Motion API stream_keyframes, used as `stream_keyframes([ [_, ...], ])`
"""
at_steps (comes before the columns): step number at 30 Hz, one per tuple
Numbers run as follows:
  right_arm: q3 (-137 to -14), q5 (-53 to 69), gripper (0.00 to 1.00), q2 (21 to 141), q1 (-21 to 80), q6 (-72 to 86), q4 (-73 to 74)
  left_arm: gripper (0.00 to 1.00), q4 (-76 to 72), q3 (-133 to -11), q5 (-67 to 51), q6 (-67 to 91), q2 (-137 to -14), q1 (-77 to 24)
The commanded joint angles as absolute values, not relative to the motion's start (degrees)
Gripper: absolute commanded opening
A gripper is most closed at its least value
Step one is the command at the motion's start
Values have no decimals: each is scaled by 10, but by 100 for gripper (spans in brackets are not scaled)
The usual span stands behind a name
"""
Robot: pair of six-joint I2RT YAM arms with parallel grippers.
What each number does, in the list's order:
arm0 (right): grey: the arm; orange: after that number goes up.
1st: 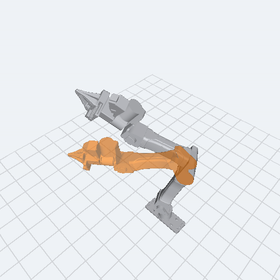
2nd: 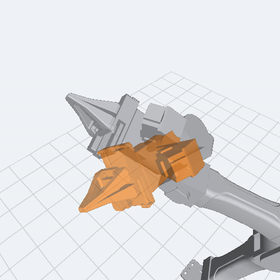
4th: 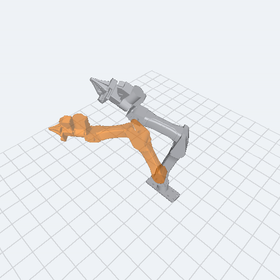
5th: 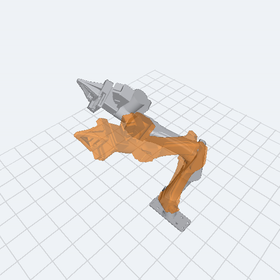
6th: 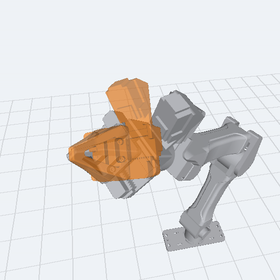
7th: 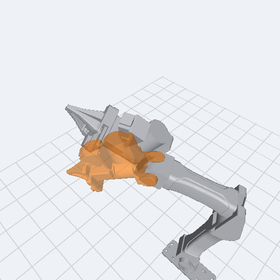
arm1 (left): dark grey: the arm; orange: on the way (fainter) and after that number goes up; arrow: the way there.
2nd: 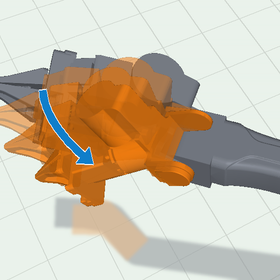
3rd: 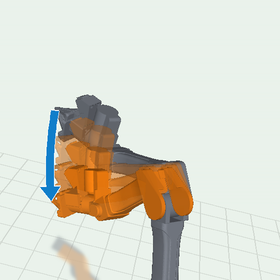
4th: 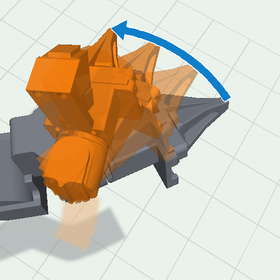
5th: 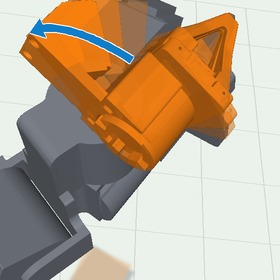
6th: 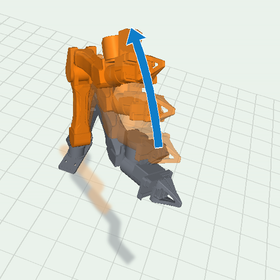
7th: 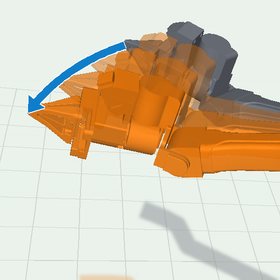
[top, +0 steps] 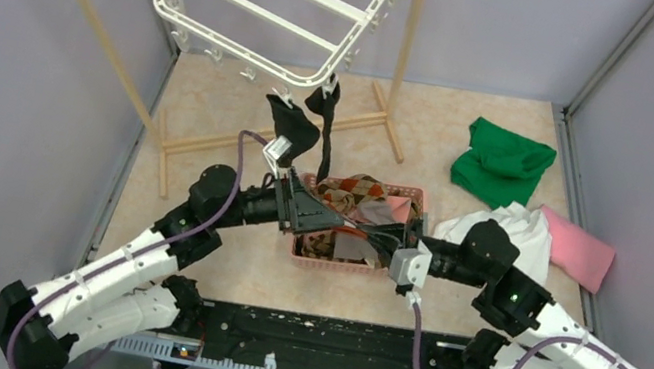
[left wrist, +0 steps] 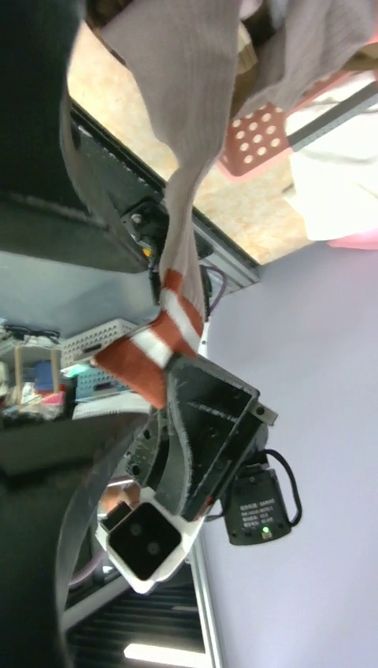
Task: Clip the socks to the hanger
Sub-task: Adjust the sock.
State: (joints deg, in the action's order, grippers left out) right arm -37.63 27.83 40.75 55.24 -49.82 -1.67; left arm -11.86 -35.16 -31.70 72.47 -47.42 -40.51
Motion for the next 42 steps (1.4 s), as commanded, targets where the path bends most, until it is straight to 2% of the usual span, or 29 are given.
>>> stream_keyframes([
  [1,-453,303,0,415,508,-356,27,84,-99,-354,-255,558,-381,-402],
  [3,-468,356,0,425,460,-299,40,96,-51,-358,-230,430,-334,-403],
  [4,-472,381,0,430,439,-268,41,98,-35,-354,-218,369,-311,-403],
  [9,-480,526,0,468,356,-138,-16,99,-92,-299,-212,130,-231,-403],
  [14,-482,642,0,508,340,-74,-95,99,-212,-254,-235,29,-235,-403],
  [20,-501,698,0,542,341,-72,-120,99,-307,-248,-303,25,-285,-403],
  [23,-501,706,0,563,341,-13,-184,99,-357,-240,-337,44,-305,-403],
  [29,-497,707,0,581,341,36,-249,85,-425,-230,-355,85,-339,-403],
  [42,-488,693,0,595,341,70,-302,71,-555,-246,-404,144,-451,-404],
])
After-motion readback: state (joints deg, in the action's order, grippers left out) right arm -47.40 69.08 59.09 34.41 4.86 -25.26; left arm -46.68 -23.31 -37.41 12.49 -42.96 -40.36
